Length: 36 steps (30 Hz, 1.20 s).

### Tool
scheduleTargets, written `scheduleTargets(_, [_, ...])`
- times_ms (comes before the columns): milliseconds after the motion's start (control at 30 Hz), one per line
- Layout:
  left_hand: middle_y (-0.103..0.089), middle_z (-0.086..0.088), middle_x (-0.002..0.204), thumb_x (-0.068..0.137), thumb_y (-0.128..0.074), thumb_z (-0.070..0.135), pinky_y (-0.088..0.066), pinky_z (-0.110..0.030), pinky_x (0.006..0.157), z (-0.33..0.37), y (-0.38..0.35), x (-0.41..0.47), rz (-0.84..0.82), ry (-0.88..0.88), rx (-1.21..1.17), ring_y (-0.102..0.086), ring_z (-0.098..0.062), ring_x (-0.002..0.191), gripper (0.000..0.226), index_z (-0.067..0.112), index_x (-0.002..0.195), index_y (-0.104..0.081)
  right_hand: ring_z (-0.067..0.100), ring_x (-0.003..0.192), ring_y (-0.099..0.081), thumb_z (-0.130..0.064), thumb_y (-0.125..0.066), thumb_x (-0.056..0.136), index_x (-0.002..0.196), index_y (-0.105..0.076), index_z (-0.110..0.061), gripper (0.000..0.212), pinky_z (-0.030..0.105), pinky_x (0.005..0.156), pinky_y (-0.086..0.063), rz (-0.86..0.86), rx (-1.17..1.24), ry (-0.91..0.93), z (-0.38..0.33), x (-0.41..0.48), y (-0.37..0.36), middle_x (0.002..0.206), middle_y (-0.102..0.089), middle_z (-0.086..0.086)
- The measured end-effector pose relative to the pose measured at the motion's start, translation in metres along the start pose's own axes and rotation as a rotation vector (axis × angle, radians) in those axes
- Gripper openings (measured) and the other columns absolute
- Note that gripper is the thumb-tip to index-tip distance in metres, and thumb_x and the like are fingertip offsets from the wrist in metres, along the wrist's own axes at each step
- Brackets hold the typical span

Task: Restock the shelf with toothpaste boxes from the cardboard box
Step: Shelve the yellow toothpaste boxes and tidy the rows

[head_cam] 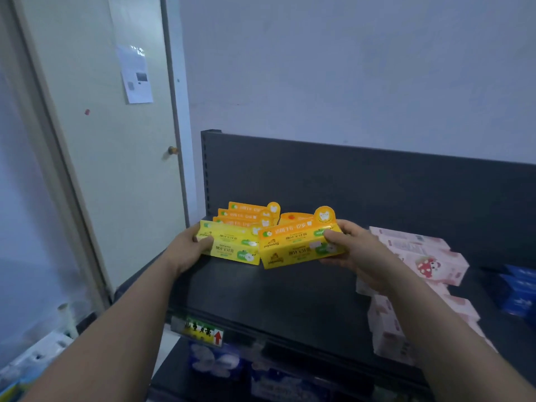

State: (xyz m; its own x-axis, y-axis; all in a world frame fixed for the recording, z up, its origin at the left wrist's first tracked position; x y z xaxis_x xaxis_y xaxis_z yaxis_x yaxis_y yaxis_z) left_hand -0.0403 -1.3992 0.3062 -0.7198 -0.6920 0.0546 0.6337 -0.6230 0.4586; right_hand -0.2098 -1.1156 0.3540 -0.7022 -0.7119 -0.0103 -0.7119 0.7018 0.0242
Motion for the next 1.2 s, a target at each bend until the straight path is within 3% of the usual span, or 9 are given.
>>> scheduleTargets(133, [-0.069, 0.001, 0.104, 0.085, -0.056, 0.051, -0.046, -0.043, 0.099, -0.024, 0.002, 0.019, 0.020, -0.009, 0.193, -0.064, -0.019, 0.098, 0.045, 0.027, 0.123, -0.058, 0.020, 0.094, -0.068, -0.015, -0.060, 0.092, 0.104, -0.057, -0.014, 0.012, 0.036, 0.081, -0.058, 0.023, -0.010, -0.037, 0.009, -0.003, -0.015, 0.103, -0.067, 0.006])
scheduleTargets(200, [-0.069, 0.002, 0.102, 0.078, -0.052, 0.060, -0.047, -0.045, 0.096, -0.031, 0.002, 0.025, 0.058, 0.007, 0.224, -0.064, -0.020, 0.096, 0.054, 0.027, 0.121, -0.058, 0.021, 0.096, -0.067, -0.015, -0.064, 0.090, 0.115, -0.055, -0.011, 0.026, 0.040, 0.085, -0.057, 0.038, -0.018, -0.036, 0.015, -0.001, -0.022, 0.107, -0.063, 0.004])
scheduleTargets(333, [-0.067, -0.013, 0.107, 0.096, -0.050, 0.030, -0.044, -0.033, 0.079, 0.002, 0.006, 0.000, 0.191, 0.007, 0.046, -0.061, -0.029, 0.097, 0.032, 0.005, 0.114, -0.062, 0.014, 0.085, -0.068, -0.012, -0.064, 0.090, 0.094, -0.058, -0.020, 0.011, 0.028, 0.070, -0.056, 0.054, -0.004, -0.047, 0.025, 0.000, -0.040, 0.092, -0.067, -0.004])
scheduleTargets(400, [-0.066, -0.019, 0.108, 0.098, -0.047, 0.025, -0.042, -0.033, 0.073, 0.006, 0.012, -0.008, 0.279, 0.010, -0.036, -0.059, -0.034, 0.098, 0.032, -0.001, 0.109, -0.062, 0.018, 0.092, -0.069, -0.016, -0.067, 0.088, 0.108, -0.060, -0.015, 0.021, 0.033, 0.076, -0.058, 0.038, -0.008, -0.060, 0.032, 0.005, -0.051, 0.105, -0.069, 0.003])
scheduleTargets(533, [-0.062, -0.004, 0.113, 0.097, -0.048, 0.019, -0.042, -0.029, 0.083, 0.009, 0.024, -0.026, 0.385, 0.024, -0.178, -0.053, -0.018, 0.101, 0.023, 0.008, 0.107, -0.066, 0.019, 0.103, -0.064, -0.034, -0.075, 0.081, 0.123, -0.055, -0.012, 0.051, 0.043, 0.093, -0.053, 0.095, -0.188, -0.059, 0.047, 0.015, -0.069, 0.117, -0.063, 0.001])
scheduleTargets(700, [-0.061, -0.001, 0.122, 0.095, -0.049, 0.017, -0.039, -0.029, 0.089, 0.010, 0.019, -0.043, 0.458, 0.029, -0.291, -0.052, -0.013, 0.107, 0.031, 0.009, 0.121, -0.063, 0.014, 0.089, -0.064, -0.046, -0.076, 0.076, 0.101, -0.064, -0.015, 0.042, 0.035, 0.079, -0.054, 0.137, -0.466, -0.016, 0.052, 0.024, -0.087, 0.098, -0.068, -0.002])
scheduleTargets(833, [-0.062, 0.003, 0.112, 0.095, -0.051, 0.017, -0.039, -0.024, 0.083, 0.025, 0.006, -0.055, 0.472, -0.004, -0.373, -0.055, -0.009, 0.100, 0.027, 0.012, 0.119, -0.064, 0.010, 0.088, -0.065, -0.051, -0.075, 0.075, 0.103, -0.069, -0.020, 0.043, 0.041, 0.083, -0.055, 0.104, -0.542, 0.008, 0.049, 0.027, -0.097, 0.098, -0.070, -0.008])
scheduleTargets(967, [-0.066, 0.006, 0.103, 0.095, -0.052, 0.016, -0.045, -0.020, 0.071, 0.045, -0.011, -0.059, 0.453, -0.075, -0.485, -0.060, -0.002, 0.091, 0.019, 0.018, 0.110, -0.064, 0.011, 0.110, -0.056, -0.051, -0.070, 0.080, 0.125, -0.058, -0.017, 0.057, 0.031, 0.090, -0.048, 0.116, -0.519, 0.047, 0.037, 0.013, -0.087, 0.119, -0.059, -0.010])
scheduleTargets(1200, [-0.067, 0.006, 0.110, 0.093, -0.053, 0.026, -0.052, -0.033, 0.088, 0.099, -0.090, -0.063, 0.248, -0.208, -0.478, -0.061, -0.015, 0.107, 0.016, 0.032, 0.100, -0.065, 0.010, 0.116, -0.053, -0.033, -0.063, 0.090, 0.130, -0.056, -0.019, 0.043, 0.027, 0.097, -0.044, 0.337, -0.655, 0.236, -0.009, -0.055, -0.001, 0.122, -0.060, -0.006])
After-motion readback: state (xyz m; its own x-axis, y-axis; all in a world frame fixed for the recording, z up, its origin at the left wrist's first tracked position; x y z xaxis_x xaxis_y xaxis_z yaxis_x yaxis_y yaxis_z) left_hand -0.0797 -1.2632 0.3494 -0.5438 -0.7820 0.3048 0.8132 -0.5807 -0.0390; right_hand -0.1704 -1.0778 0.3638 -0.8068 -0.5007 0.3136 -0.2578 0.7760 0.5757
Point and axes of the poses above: each hand's wrist, its own x-axis towards the middle knuckle, its own y-axis out of the back of the hand, z = x × y, the point moved 4 cm from there along x, towards the middle knuckle
